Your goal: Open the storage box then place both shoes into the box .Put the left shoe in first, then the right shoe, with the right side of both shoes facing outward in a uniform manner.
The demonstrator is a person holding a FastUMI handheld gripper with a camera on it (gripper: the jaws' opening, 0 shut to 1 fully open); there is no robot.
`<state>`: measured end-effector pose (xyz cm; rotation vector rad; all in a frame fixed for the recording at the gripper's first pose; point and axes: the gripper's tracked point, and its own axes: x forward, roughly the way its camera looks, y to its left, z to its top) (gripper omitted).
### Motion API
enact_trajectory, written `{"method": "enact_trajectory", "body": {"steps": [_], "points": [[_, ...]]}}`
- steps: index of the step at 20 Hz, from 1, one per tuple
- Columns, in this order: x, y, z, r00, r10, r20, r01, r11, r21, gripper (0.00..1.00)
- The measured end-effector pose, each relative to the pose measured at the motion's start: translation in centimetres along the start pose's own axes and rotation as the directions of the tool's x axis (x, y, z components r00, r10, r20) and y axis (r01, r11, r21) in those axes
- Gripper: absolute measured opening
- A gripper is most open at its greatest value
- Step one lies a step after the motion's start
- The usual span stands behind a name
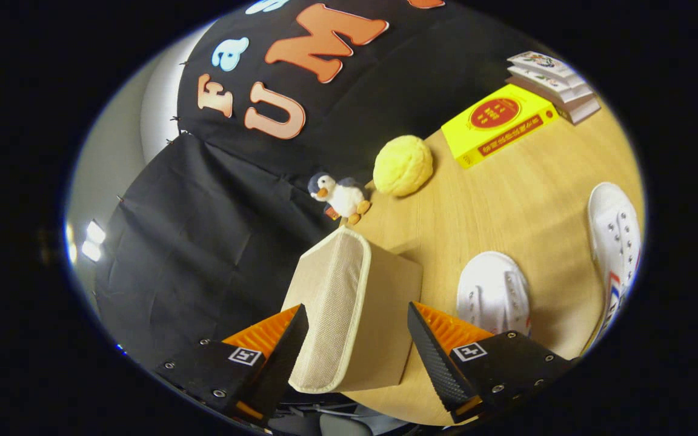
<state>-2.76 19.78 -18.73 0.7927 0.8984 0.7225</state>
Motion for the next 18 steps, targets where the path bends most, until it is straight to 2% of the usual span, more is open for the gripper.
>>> {"method": "enact_trajectory", "body": {"steps": [5, 9, 13, 17, 18], "points": [[2.4, 2.3, -2.5, 0.985, 0.146, -0.091, -0.133, 0.982, 0.138, 0.98], [3.6, 2.2, -3.9, 0.978, 0.155, -0.14, -0.13, 0.977, 0.169, 0.98], [3.2, 3.6, -4.2, 0.964, 0.213, -0.161, -0.177, 0.96, 0.216, 0.98], [2.1, 4.4, -3.5, 0.959, 0.245, -0.144, -0.209, 0.951, 0.226, 0.91], [1.7, 4.6, -3.1, 0.957, 0.257, -0.135, -0.221, 0.946, 0.238, 0.85]]}}
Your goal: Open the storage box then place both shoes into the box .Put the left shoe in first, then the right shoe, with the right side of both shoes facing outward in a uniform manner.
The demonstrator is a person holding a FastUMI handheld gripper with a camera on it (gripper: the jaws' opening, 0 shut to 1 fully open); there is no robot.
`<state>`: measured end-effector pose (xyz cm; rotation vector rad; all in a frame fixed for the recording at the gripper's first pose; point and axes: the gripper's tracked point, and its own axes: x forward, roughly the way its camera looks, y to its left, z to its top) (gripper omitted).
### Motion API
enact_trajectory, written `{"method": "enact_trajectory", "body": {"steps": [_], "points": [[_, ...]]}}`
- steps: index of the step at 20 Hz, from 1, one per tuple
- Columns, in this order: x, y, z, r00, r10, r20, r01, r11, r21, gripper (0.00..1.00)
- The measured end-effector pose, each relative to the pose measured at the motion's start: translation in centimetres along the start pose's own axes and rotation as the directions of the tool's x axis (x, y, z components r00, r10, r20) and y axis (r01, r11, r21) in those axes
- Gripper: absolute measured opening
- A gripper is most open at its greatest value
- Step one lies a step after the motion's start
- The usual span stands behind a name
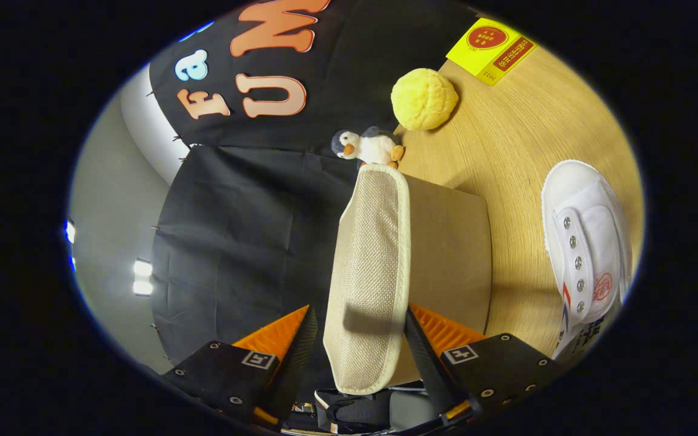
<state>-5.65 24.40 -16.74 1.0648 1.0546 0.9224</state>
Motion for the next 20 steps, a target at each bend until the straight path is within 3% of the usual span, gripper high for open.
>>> {"method": "enact_trajectory", "body": {"steps": [3, 6, 10, 15, 20], "points": [[-1.2, 1.3, 1.0, 0.999, 0.007, 0.039, -0.007, 1.0, -0.004, 0.66], [-1.4, 3.6, 0.7, 1.0, 0.017, 0.014, -0.016, 0.999, -0.044, 0.38], [-0.9, 7.5, 0.9, 1.0, 0.01, 0.012, -0.009, 0.99, -0.14, 0.15], [1.8, 12.6, 1.7, 1.0, -0.012, 0.026, 0.018, 0.965, -0.262, 0.12], [7.2, 18.7, 0.0, 1.0, 0.018, -0.016, -0.022, 0.934, -0.358, 0.13]]}}
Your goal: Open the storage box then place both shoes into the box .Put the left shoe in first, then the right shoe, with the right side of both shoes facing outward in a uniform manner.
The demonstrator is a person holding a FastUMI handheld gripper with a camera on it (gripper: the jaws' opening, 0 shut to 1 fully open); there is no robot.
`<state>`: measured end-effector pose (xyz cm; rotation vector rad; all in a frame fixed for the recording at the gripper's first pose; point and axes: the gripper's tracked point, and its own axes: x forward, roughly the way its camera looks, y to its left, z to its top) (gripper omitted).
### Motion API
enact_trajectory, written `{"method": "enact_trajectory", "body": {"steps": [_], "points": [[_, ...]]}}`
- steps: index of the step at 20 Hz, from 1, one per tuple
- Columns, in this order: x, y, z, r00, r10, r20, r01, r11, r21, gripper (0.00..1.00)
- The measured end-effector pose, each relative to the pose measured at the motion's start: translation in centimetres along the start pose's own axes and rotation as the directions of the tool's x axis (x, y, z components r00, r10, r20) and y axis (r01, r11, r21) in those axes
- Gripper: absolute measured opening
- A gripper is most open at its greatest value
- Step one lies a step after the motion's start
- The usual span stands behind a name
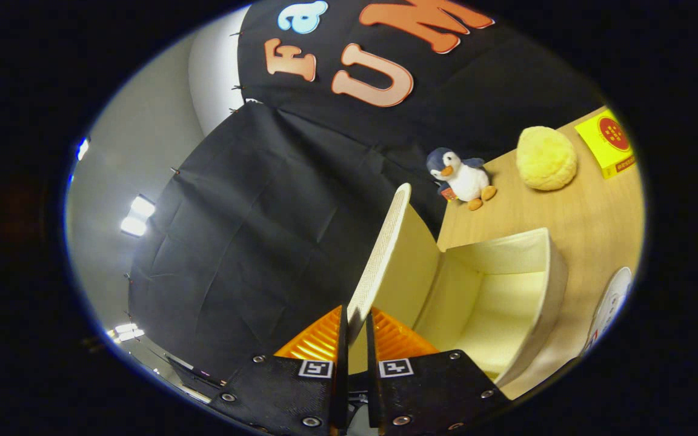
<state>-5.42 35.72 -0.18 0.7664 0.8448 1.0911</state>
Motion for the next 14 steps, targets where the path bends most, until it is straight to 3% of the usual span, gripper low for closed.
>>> {"method": "enact_trajectory", "body": {"steps": [8, 11, 14], "points": [[9.5, 4.2, -2.0, 0.998, -0.001, -0.064, -0.001, 0.999, -0.04, 0.13], [12.5, 3.3, -2.5, 0.995, -0.06, -0.079, 0.055, 0.997, -0.06, 0.19], [13.9, 1.3, -2.7, 0.986, -0.15, -0.069, 0.142, 0.984, -0.106, 0.69]]}}
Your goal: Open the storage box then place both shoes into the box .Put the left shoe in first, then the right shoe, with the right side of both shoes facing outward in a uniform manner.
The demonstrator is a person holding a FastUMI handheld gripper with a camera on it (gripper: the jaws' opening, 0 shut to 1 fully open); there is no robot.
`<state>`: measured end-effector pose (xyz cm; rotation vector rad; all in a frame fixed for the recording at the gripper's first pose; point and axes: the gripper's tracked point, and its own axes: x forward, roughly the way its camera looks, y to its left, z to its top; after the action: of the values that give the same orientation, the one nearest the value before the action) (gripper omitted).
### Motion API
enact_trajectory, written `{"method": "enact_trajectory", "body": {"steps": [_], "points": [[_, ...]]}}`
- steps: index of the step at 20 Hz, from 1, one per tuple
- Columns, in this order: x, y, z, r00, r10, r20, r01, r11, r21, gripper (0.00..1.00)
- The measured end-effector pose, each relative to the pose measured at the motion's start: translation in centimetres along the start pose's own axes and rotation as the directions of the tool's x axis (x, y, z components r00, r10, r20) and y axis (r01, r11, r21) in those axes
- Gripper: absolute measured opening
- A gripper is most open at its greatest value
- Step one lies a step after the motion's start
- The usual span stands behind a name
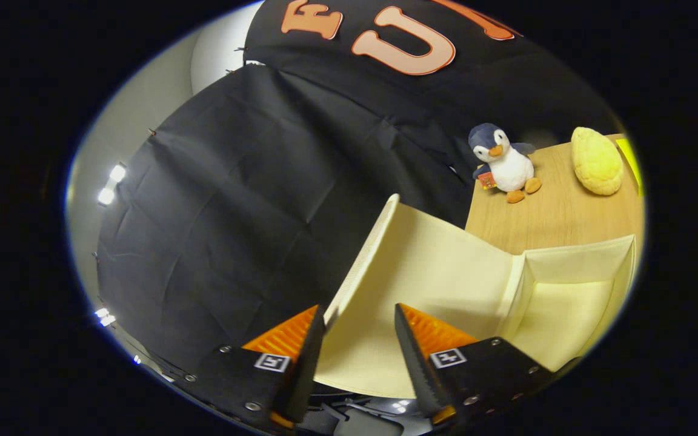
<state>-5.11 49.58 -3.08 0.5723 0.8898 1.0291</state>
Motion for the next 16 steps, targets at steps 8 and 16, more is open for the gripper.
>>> {"method": "enact_trajectory", "body": {"steps": [8, 16], "points": [[-5.8, -10.7, 2.2, 0.937, -0.309, 0.162, 0.325, 0.942, -0.085, 0.98], [-19.8, -22.4, 2.0, 0.734, -0.594, 0.328, 0.643, 0.764, -0.054, 0.98]]}}
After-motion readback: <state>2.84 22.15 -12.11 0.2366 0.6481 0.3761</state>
